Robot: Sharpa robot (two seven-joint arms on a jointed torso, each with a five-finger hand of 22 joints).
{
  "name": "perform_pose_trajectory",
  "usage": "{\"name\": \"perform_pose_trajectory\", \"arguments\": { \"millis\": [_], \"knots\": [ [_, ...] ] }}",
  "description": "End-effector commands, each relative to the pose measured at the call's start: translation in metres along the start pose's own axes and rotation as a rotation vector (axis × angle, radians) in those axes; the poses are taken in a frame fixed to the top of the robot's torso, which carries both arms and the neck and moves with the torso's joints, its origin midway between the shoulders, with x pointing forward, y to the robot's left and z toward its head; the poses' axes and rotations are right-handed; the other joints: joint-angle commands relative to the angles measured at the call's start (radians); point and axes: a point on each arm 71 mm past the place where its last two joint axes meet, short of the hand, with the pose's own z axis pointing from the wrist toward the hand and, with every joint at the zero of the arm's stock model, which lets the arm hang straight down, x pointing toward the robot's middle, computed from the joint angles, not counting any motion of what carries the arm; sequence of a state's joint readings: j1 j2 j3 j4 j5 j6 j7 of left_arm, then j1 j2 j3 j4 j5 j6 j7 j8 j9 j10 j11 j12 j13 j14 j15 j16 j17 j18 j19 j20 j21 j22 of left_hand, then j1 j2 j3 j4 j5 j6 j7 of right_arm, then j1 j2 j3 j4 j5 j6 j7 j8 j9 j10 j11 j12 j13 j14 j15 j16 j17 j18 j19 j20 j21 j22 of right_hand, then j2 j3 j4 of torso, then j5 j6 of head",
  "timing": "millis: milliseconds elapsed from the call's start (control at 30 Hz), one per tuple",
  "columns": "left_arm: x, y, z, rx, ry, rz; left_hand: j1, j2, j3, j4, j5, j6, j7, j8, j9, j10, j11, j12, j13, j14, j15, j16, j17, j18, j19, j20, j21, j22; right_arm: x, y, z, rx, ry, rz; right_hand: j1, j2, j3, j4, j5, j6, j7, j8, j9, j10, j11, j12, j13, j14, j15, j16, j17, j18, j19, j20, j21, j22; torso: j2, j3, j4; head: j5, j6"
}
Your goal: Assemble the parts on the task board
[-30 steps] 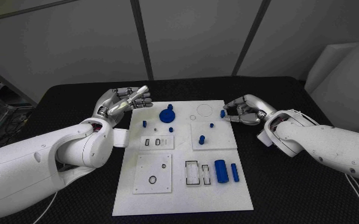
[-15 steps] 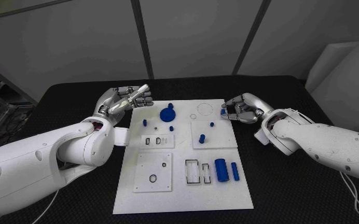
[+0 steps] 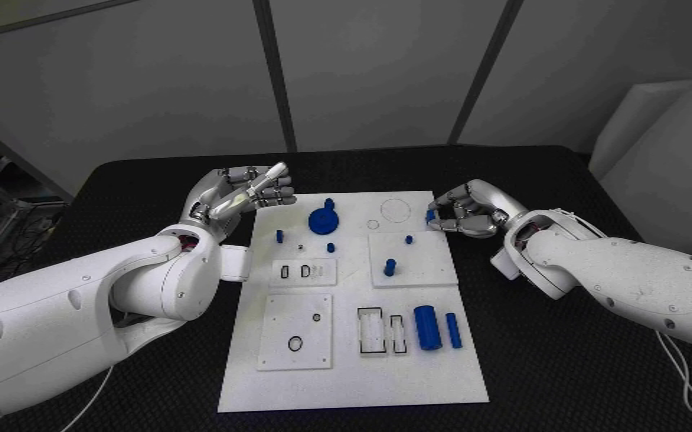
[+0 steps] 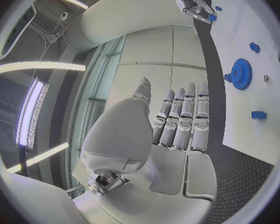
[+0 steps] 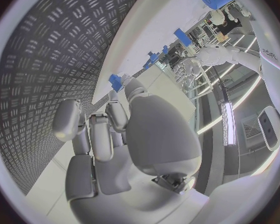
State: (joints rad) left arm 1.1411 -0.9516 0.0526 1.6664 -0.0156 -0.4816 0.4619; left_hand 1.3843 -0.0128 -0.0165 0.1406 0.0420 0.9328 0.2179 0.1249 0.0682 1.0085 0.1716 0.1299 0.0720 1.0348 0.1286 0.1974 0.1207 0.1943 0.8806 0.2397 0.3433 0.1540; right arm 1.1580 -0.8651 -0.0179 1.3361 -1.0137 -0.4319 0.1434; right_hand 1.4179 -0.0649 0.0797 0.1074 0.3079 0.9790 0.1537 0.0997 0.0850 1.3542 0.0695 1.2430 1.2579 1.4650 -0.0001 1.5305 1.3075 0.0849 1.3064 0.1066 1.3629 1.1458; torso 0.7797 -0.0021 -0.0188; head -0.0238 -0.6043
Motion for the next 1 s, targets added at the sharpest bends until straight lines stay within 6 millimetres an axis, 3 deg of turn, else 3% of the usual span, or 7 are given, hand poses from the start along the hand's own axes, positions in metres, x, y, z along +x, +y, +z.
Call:
{"name": "perform_pose_trajectory", "arguments": {
  "millis": [33, 633, 800, 1000],
  "knots": [
    [0.0008, -0.0011, -0.0001, 0.006, 0.011, -0.002, 0.002, 0.01, -0.006, 0.0, 0.005, 0.001, 0.005, -0.005, -0.001, 0.0, 0.002, -0.006, -0.001, 0.004, 0.002, -0.003, 0.001, -0.014, -0.006, -0.002, 0.001, -0.001, 0.0013, 0.0015, 0.0008, -0.003, 0.017, -0.006, -0.001, 0.013, 0.008, 0.001, -0.003, 0.009, 0.0, 0.006, 0.002, 0.007, -0.004, 0.004, 0.002, 0.088, -0.004, 0.005, 0.188, 0.0, 0.006, 0.001, 0.004, 0.003, 0.0, 0.0001, 0.0, 0.0, 0.001],
    [0.0007, -0.0011, -0.0002, 0.006, 0.01, -0.001, 0.003, 0.011, -0.006, -0.001, 0.005, 0.0, 0.005, -0.006, -0.001, -0.001, 0.002, -0.006, -0.002, 0.004, 0.002, -0.004, 0.001, -0.014, -0.006, -0.002, 0.001, -0.001, 0.003, 0.0032, 0.0022, -0.004, 0.018, -0.011, -0.001, 0.012, 0.008, 0.0, -0.004, 0.01, 0.0, 0.006, 0.002, 0.009, -0.004, 0.006, 0.004, 0.089, -0.005, 0.007, 0.192, -0.001, 0.008, 0.0, 0.006, 0.007, 0.0, 0.0005, -0.0008, 0.0, 0.003],
    [0.0007, -0.0012, -0.0003, 0.006, 0.009, -0.001, 0.003, 0.011, -0.006, -0.001, 0.005, 0.0, 0.005, -0.006, -0.001, -0.001, 0.002, -0.006, -0.002, 0.004, 0.002, -0.004, 0.001, -0.014, -0.006, -0.002, 0.001, -0.001, 0.0032, 0.0036, 0.0026, -0.005, 0.013, -0.013, 0.002, 0.024, 0.021, -0.002, -0.009, 0.027, -0.005, 0.013, 0.004, 0.017, -0.008, 0.016, 0.013, 0.09, -0.008, 0.009, 0.195, -0.002, 0.012, -0.003, 0.009, 0.013, 0.0, 0.0, 0.0009, -0.001, 0.001],
    [0.0003, -0.0013, -0.0005, 0.007, 0.009, -0.001, 0.003, 0.011, -0.006, -0.001, 0.005, 0.0, 0.005, -0.006, -0.001, -0.001, 0.002, -0.006, -0.002, 0.004, 0.002, -0.004, 0.001, -0.014, -0.006, -0.002, 0.001, -0.001, 0.0019, 0.0036, 0.0031, -0.003, -0.009, -0.015, 0.01, 0.052, 0.056, -0.007, -0.058, 0.075, -0.024, 0.036, 0.012, 0.025, -0.023, 0.025, 0.023, 0.092, -0.02, 0.011, 0.202, -0.004, 0.019, -0.012, 0.014, 0.023, 0.0, 0.0002, -0.0002, 0.0, 0.002]
  ]
}}
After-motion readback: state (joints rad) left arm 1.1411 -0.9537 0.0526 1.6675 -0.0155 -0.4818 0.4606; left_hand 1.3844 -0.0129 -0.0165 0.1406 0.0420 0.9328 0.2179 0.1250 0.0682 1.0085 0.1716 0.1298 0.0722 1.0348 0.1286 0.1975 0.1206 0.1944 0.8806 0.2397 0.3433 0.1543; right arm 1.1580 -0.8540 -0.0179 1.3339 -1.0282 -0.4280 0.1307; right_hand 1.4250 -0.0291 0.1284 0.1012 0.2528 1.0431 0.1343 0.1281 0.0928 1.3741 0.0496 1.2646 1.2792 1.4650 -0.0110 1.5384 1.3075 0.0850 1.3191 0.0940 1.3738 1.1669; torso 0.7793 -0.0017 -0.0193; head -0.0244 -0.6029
